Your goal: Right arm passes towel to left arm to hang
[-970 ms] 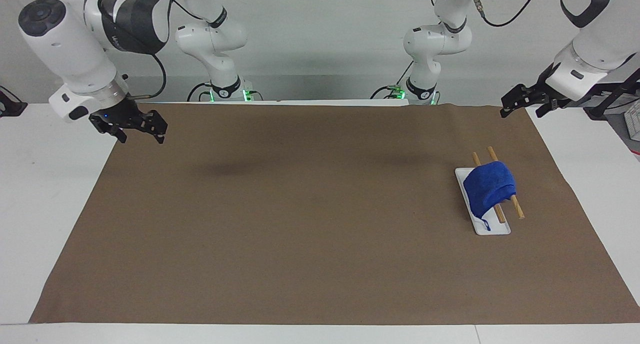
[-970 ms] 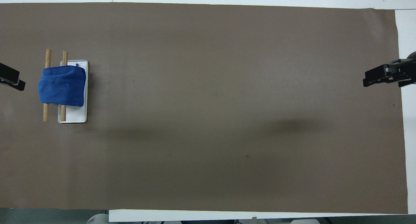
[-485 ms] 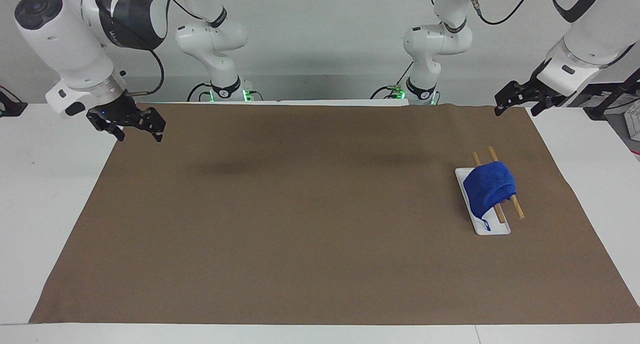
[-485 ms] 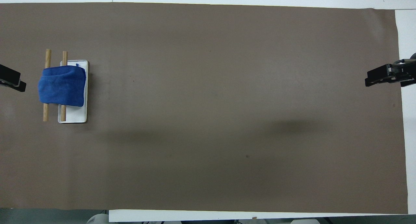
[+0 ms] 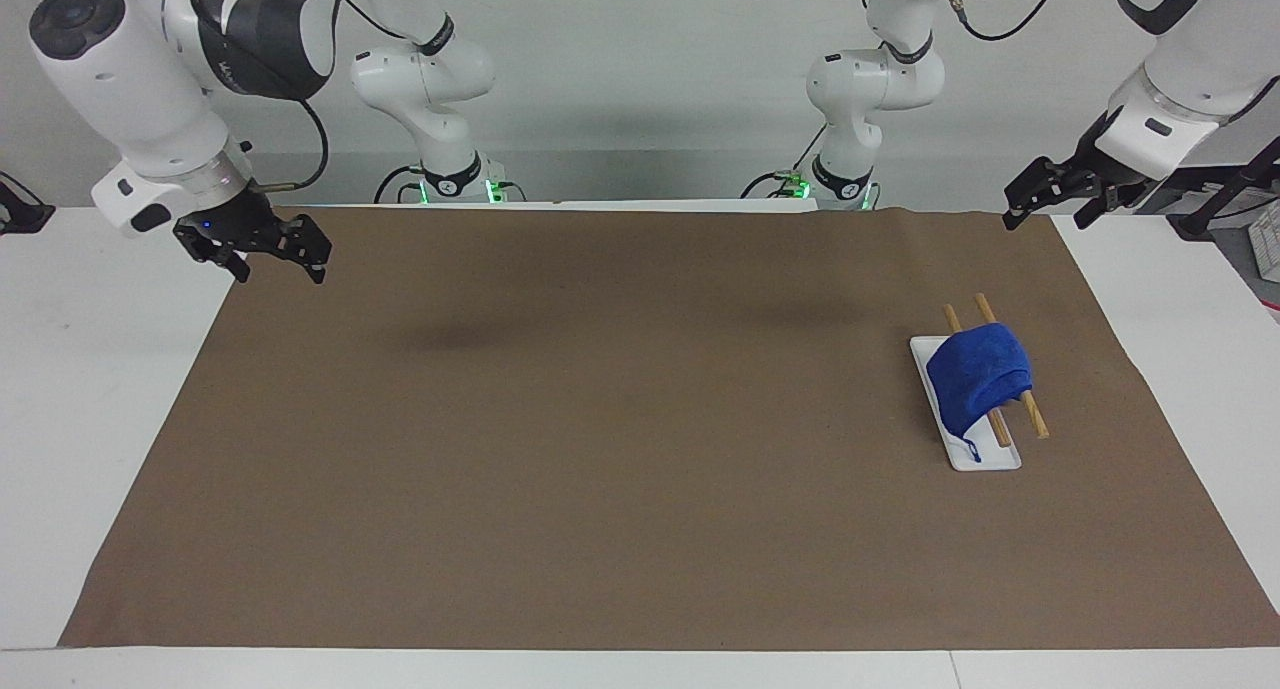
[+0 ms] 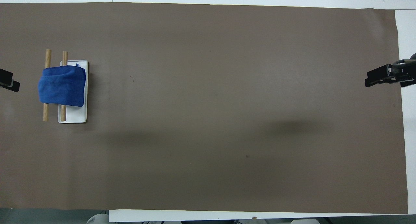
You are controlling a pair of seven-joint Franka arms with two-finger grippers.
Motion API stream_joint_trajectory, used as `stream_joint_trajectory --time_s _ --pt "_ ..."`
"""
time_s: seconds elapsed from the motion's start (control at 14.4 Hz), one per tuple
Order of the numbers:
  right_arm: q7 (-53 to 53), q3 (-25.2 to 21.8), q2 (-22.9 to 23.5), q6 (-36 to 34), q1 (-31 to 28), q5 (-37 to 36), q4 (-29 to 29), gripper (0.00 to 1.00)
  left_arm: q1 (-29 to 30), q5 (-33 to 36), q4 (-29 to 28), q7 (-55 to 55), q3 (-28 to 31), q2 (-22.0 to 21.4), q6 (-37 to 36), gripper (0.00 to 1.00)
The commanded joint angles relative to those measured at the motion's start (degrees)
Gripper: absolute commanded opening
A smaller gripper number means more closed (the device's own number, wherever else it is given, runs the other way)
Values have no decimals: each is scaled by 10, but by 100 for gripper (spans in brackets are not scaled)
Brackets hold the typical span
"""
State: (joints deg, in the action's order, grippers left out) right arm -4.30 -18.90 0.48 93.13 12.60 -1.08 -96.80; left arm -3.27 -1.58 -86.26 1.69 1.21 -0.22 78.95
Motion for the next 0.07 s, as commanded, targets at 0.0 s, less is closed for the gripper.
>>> stream_joint_trajectory --time_s 0.0 --pt "-4 -2 -13 -5 4 1 -9 99 -17 -5 -22 -3 15 -18 16 100"
